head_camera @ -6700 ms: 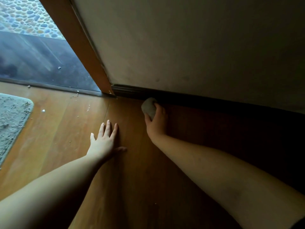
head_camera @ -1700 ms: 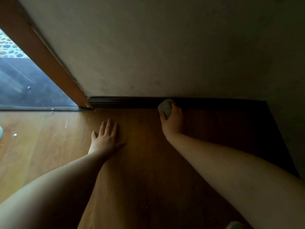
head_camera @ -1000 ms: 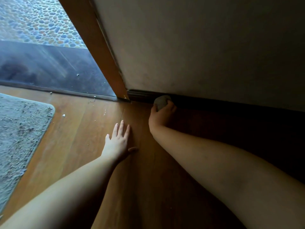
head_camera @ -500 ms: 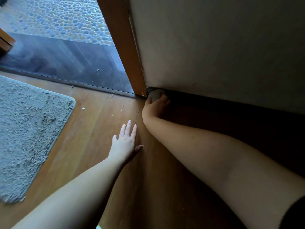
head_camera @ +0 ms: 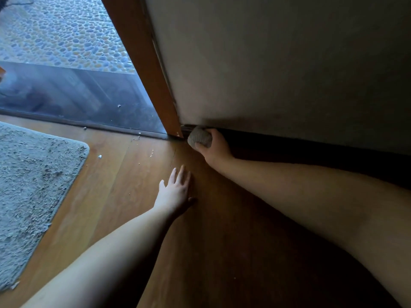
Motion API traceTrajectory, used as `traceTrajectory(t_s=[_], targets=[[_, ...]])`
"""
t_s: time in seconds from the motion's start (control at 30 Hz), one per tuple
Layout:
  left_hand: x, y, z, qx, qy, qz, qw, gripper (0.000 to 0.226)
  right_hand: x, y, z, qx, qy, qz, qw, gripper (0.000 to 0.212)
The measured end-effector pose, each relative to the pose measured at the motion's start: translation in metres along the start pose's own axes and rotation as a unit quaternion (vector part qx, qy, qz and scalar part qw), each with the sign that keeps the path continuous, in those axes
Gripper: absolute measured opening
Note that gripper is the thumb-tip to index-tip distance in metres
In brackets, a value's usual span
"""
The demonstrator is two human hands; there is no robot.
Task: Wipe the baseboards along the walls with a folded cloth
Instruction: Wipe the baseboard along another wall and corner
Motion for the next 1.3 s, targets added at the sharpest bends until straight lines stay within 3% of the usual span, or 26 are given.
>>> traceTrajectory(t_s=[0.17,0.43,0.63,0.83,0.93,1.3], targets=[[0.040,0.028,0.047,0.024,-0.092,-0.015,0.995,0.080,-0.033,0.079,0.053,-0.035,0.006,0.042,0.998,0.050],[0.066,0.047,0.160,0.155,-0.298,0.015,0.942,0.086,-0.096,0.216,0.144,-0.133,-0.085,0.216,0.963,0.056],[0.057,0.045,0.229,0.120,-0.326,-0.006,0.938,0.088,-0.122,0.301,0.175,-0.114,-0.143,0.335,0.924,0.059],[0.053,0.026,0.239,0.099,-0.335,-0.040,0.936,0.090,-0.156,0.360,0.213,-0.161,-0.240,0.427,0.857,0.060],[0.059,0.020,0.231,0.133,-0.349,-0.037,0.927,0.095,-0.165,0.382,0.223,-0.191,-0.277,0.440,0.833,0.060],[0.085,0.008,0.228,0.147,-0.358,-0.021,0.922,0.112,-0.146,0.446,0.229,-0.226,-0.320,0.422,0.818,0.039]])
Point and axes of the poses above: each hand's wrist, its own x-axis towards the middle knuckle, its own y-axis out of the back of the hand, z = x × y, the point moved 5 cm from there along x, towards the middle knuckle
